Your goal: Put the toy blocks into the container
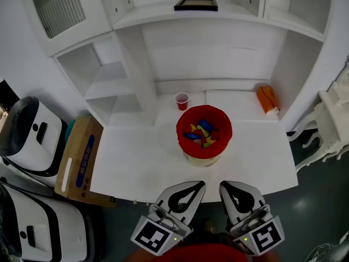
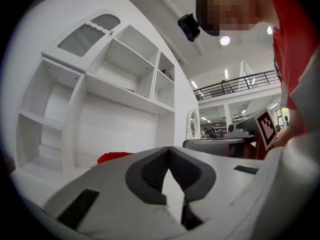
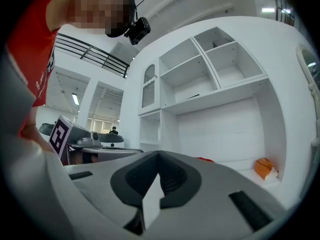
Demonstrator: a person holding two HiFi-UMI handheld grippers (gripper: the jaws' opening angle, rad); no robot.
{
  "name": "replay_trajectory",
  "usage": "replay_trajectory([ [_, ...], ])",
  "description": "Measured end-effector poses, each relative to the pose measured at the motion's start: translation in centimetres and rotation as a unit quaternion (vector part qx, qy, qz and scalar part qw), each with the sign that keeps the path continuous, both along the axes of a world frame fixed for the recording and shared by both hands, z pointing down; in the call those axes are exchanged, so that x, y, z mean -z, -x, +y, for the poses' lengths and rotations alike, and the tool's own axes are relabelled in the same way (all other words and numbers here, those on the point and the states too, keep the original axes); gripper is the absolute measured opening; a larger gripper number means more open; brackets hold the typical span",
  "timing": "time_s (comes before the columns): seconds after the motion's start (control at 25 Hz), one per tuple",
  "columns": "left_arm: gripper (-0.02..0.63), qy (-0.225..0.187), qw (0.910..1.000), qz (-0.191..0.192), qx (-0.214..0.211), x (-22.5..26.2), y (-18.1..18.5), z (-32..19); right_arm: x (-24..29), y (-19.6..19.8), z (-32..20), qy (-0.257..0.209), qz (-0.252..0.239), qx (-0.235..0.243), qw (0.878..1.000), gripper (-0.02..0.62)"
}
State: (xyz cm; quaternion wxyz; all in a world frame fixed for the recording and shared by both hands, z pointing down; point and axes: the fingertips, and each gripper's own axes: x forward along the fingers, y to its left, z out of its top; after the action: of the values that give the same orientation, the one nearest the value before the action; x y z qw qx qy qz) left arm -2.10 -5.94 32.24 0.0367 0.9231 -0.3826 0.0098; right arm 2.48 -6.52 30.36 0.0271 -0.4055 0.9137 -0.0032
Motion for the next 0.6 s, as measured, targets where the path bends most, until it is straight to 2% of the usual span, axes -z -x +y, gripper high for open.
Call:
replay_trajectory([
  [0.6,0.014,-0.003,1.0000,-0.001,0.003,0.17,0.16,0.53,-0.10,0.29,0.86,0.008,-0.001,0.013,1.000,0.006],
])
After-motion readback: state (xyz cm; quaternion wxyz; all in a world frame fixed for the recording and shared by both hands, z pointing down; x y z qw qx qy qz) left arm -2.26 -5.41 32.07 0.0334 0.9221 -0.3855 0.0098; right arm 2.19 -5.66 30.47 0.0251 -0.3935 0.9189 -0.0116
